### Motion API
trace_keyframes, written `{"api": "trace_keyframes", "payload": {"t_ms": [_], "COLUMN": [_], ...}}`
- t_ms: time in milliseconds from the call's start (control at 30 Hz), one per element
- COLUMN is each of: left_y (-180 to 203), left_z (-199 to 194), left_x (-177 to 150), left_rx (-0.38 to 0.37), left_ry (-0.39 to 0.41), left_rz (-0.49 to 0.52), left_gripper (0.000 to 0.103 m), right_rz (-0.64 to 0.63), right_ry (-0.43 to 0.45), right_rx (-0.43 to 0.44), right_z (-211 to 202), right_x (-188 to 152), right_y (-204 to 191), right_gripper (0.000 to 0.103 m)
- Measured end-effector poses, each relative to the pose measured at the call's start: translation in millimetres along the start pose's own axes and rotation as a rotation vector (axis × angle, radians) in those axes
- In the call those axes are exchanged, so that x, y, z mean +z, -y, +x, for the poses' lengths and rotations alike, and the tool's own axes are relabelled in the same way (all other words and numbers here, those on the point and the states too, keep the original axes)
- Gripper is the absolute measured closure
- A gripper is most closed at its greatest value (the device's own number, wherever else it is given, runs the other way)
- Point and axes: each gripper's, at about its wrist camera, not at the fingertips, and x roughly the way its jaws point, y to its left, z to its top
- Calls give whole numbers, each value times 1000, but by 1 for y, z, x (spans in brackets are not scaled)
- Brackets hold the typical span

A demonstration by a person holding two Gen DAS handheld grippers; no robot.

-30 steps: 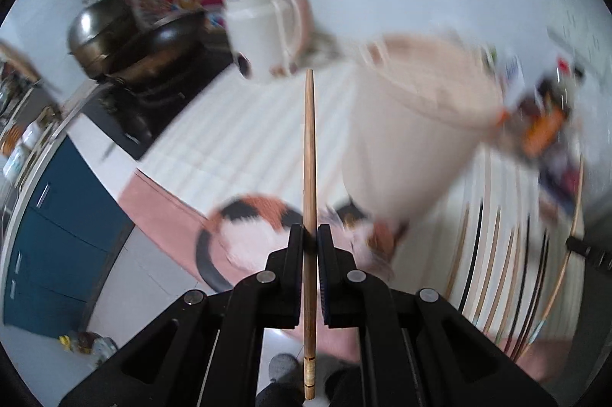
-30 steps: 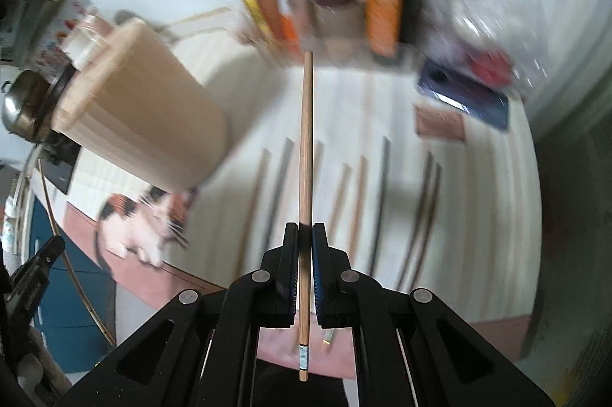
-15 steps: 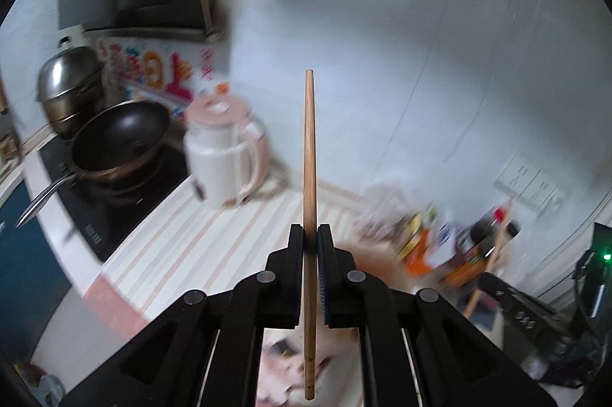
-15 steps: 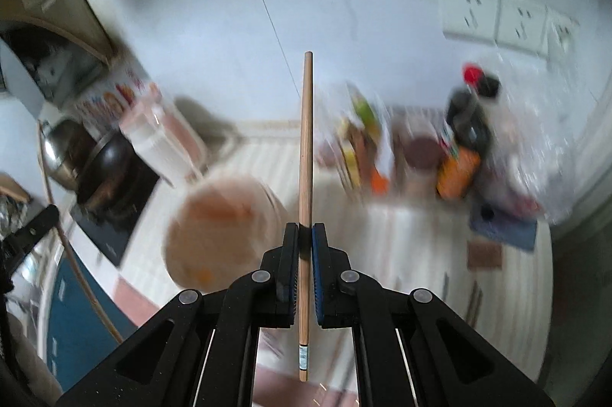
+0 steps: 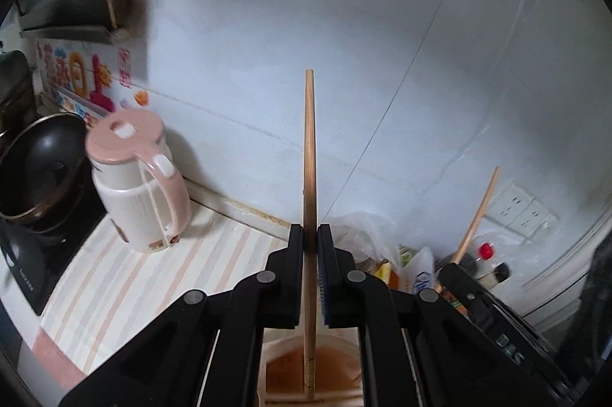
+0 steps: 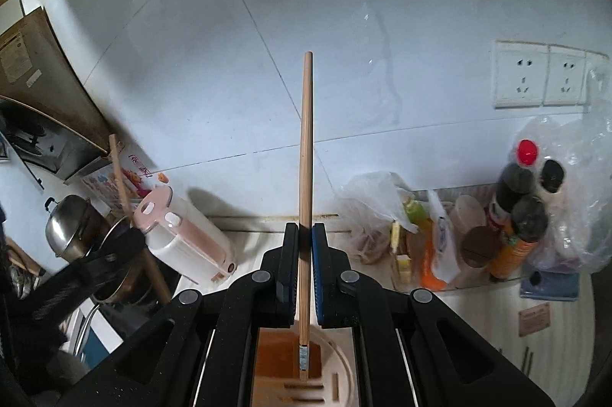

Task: Organize utensils
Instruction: 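Lift both held chopsticks upright and carry them over the beige holder, then lower both chopsticks into the holder and open both tools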

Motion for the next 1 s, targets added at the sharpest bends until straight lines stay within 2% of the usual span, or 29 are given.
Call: {"api": "trace_keyframes", "payload": {"t_ms": [133,300,533,700,767,800,833,867,900,967,1000], "left_y": [-2,-5,-2,7,10,10,8,7,6,3,2], "left_z": [29,42,37,16,2,-8,-16,-24,-32,-51,-60], "left_x": [-12,-23,-31,-35,-35,-34,-33,-33,-33,-34,-37], "left_rx": [24,36,28,52,92,126,145,160,178,213,225], "left_ry": [-48,-101,-152,-165,-153,-140,-125,-108,-90,-68,-68], "left_rz": [34,53,77,128,153,160,160,156,154,154,149], "left_gripper": [98,98,98,93,84,68,46,35,19,11,4], "right_rz": [13,1,-23,-56,-68,-75,-77,-76,-71,-59,-52], "right_ry": [-9,-33,-73,-155,-179,-188,-184,-178,-162,-141,-129], "right_rx": [-4,-13,-3,13,15,17,19,18,17,12,2], "right_z": [21,37,38,38,35,32,26,21,11,-7,-17], "right_x": [-11,-26,-40,-49,-52,-53,-53,-52,-52,-50,-50], "right_y": [1,5,11,8,7,6,7,8,10,16,20], "right_gripper": [96,96,96,96,93,82,74,59,51,46,43]}}
